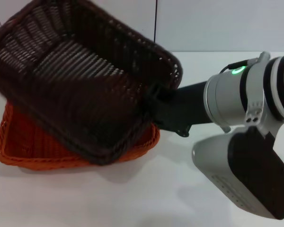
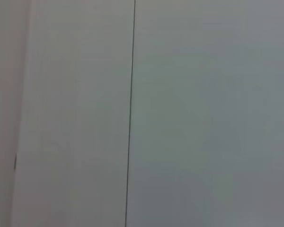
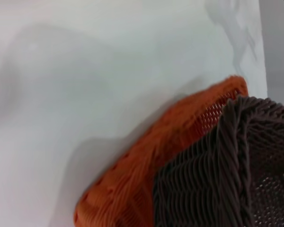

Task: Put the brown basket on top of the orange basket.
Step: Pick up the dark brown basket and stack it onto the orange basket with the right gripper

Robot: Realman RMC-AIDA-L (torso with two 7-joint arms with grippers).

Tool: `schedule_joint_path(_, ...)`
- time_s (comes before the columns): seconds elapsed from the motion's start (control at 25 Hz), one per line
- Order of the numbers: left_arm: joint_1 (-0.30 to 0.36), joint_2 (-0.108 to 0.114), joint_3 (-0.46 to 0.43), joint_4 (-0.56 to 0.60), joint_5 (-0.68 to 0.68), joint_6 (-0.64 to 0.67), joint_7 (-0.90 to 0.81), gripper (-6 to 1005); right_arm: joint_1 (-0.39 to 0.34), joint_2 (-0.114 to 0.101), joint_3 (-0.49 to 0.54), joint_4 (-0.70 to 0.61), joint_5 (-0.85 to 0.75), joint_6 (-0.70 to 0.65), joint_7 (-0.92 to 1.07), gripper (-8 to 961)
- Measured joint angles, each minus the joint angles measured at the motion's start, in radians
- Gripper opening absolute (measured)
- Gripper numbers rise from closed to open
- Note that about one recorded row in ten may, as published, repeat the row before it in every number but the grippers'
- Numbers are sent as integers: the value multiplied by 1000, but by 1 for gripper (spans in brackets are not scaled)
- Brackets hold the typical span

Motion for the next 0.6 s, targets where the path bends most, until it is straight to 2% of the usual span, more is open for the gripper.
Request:
schedule_joint_path(0.28, -4, 0, -3, 0, -7, -15, 0, 755, -11, 0, 49, 98, 110, 80, -230, 160)
schedule_joint_path(0.6, -11, 0, -2, 0, -9, -39, 0, 755, -1, -2, 92, 156, 134, 104, -361, 161)
